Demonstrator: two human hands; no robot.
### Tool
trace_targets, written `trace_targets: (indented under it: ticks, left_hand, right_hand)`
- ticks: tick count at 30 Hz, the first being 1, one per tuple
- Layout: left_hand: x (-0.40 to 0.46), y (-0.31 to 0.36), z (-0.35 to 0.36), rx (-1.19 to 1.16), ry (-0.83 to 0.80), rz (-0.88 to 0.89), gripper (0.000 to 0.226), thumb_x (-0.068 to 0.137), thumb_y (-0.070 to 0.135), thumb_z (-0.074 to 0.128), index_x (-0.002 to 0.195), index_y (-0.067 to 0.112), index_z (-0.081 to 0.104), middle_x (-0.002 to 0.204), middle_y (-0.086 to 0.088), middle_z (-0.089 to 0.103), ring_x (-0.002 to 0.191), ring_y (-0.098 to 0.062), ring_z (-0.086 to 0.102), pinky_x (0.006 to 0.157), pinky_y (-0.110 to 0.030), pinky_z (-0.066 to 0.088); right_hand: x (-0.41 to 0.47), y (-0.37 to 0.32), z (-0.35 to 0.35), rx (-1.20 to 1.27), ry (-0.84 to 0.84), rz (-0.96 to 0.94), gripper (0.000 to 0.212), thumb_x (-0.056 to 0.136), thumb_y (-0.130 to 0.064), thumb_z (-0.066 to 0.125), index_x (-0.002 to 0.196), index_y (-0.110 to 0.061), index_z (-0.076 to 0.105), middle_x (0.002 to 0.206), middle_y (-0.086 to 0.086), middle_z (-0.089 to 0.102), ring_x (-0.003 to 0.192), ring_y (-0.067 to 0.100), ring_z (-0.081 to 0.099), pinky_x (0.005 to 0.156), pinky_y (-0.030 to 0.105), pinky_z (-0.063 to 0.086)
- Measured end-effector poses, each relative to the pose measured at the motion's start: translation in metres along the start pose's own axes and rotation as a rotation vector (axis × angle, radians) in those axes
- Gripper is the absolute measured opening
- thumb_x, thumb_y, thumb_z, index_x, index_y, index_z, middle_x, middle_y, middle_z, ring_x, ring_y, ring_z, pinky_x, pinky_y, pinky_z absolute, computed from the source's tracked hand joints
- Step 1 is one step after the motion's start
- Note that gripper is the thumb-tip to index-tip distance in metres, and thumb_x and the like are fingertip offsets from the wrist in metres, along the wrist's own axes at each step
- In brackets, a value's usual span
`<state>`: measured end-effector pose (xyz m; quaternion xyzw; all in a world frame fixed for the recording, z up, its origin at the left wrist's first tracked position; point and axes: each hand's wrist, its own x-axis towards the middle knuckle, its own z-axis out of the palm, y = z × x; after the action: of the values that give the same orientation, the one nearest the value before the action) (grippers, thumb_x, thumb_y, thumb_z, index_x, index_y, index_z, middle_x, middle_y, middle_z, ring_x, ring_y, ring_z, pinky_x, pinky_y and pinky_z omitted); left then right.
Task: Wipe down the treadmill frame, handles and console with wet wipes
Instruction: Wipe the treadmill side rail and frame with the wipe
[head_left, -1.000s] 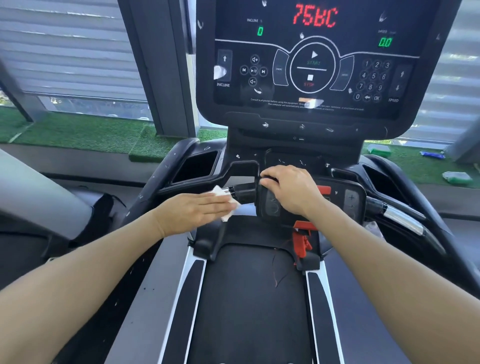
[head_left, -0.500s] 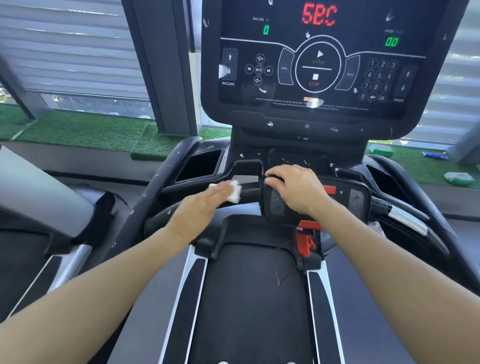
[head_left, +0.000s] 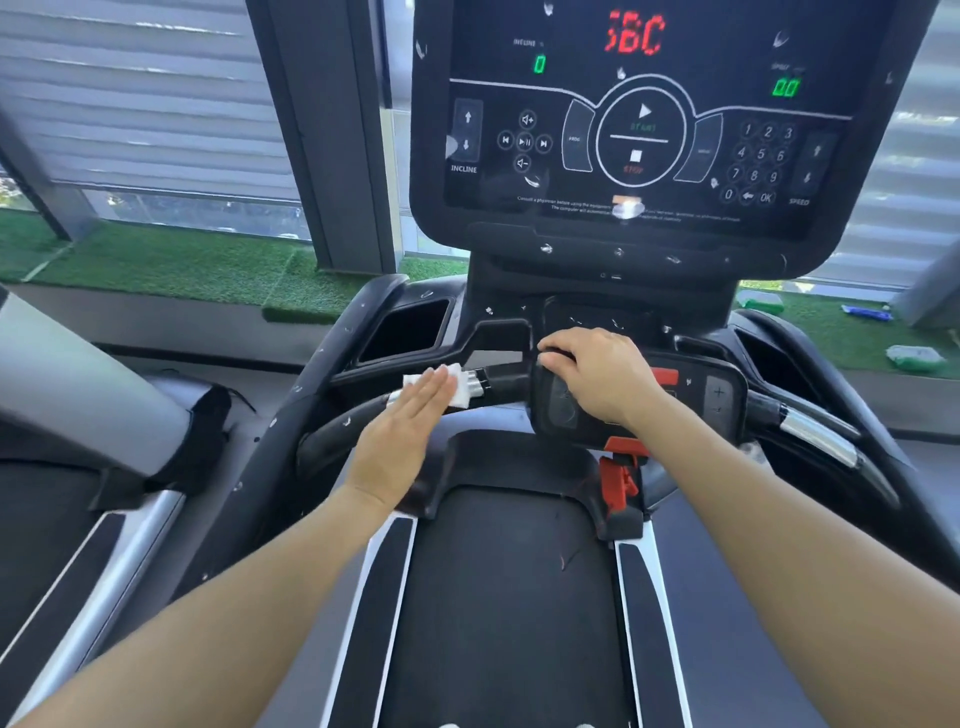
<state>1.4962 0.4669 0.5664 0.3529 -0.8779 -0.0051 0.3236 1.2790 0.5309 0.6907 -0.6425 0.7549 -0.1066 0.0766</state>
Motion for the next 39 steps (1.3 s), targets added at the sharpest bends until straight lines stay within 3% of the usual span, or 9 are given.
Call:
trace_targets:
  ticks: [5,8,10,13,20,24,29,32,39]
  left_hand:
    - [0.022,0.045,0.021,-0.012,0.022,0.147,0.044,0.086,-0.001,0.048,0.13,0.001,0.049,0.131,-0.015,0.057,0.12,-0.031,0.055,0.116,-0.025,0.007]
    - [0.024,0.046,0.017,-0.104,0.021,0.11,0.044,0.101,0.033,0.035,0.126,0.007,0.059,0.132,-0.009,0.058,0.122,-0.025,0.054,0.108,-0.029,0.033]
    - [0.017,0.036,0.009,-0.238,0.075,-0.057,0.046,0.098,0.041,0.037,0.119,0.011,0.066,0.127,-0.004,0.062,0.12,-0.02,0.056,0.1,-0.031,0.043]
    - [0.017,0.035,0.005,-0.398,0.131,-0.312,0.039,0.09,0.037,0.05,0.112,0.011,0.07,0.122,-0.003,0.065,0.116,-0.018,0.059,0.102,-0.024,0.04]
    - [0.028,0.045,0.008,-0.346,-0.012,-0.184,0.041,0.091,0.001,0.057,0.13,0.016,0.058,0.136,0.0,0.055,0.128,-0.015,0.046,0.105,-0.031,0.039]
    - [0.017,0.013,-0.013,-0.322,0.008,-0.531,0.028,0.098,0.013,0.049,0.121,0.015,0.064,0.121,-0.002,0.066,0.116,-0.023,0.059,0.106,-0.033,0.039]
    - [0.081,0.058,-0.016,-0.173,-0.339,-0.508,0.024,0.098,0.025,0.043,0.097,0.018,0.066,0.094,-0.003,0.068,0.097,-0.029,0.059,0.081,-0.034,0.044]
    - [0.103,0.058,-0.024,-0.288,-0.484,-0.518,0.024,0.097,0.022,0.046,0.08,0.017,0.061,0.075,-0.002,0.058,0.086,-0.027,0.058,0.073,-0.031,0.041]
    - [0.114,0.042,-0.034,-0.188,-0.663,-0.712,0.027,0.095,0.016,0.047,0.109,0.004,0.067,0.117,-0.014,0.063,0.111,-0.031,0.057,0.086,-0.028,0.041]
  right_hand:
    - [0.0,-0.004,-0.001,-0.006,0.001,0.021,0.033,0.1,-0.032,0.041,0.124,-0.021,0.06,0.123,-0.002,0.063,0.114,0.021,0.054,0.097,0.033,0.037]
    - [0.0,-0.005,-0.002,0.001,-0.001,0.034,0.032,0.099,-0.031,0.041,0.124,-0.021,0.06,0.122,-0.002,0.063,0.114,0.021,0.055,0.098,0.033,0.037]
    - [0.0,-0.005,-0.001,0.01,0.009,0.037,0.031,0.099,-0.029,0.041,0.121,-0.02,0.062,0.12,-0.002,0.064,0.112,0.021,0.055,0.097,0.033,0.036]
    - [-0.001,-0.005,0.002,0.013,0.037,0.035,0.03,0.099,-0.028,0.042,0.119,-0.02,0.063,0.117,-0.002,0.066,0.109,0.02,0.056,0.095,0.031,0.036]
    - [0.001,-0.001,0.005,0.029,0.053,0.016,0.03,0.099,-0.028,0.041,0.116,-0.021,0.064,0.115,-0.003,0.066,0.107,0.02,0.056,0.095,0.031,0.034]
    - [0.003,0.004,0.008,0.044,0.067,-0.016,0.029,0.098,-0.029,0.041,0.112,-0.022,0.065,0.111,-0.003,0.067,0.105,0.019,0.056,0.095,0.032,0.036]
    - [0.005,0.005,0.008,0.033,0.057,-0.02,0.029,0.097,-0.029,0.04,0.109,-0.022,0.065,0.107,-0.001,0.067,0.103,0.021,0.056,0.092,0.035,0.039]
    - [0.003,0.005,0.006,0.015,0.064,-0.045,0.03,0.098,-0.03,0.039,0.11,-0.021,0.066,0.106,0.001,0.067,0.102,0.023,0.056,0.09,0.035,0.04]
    - [0.004,0.007,0.01,0.0,0.065,-0.06,0.03,0.098,-0.03,0.038,0.109,-0.022,0.064,0.107,0.0,0.066,0.102,0.024,0.055,0.089,0.035,0.037]
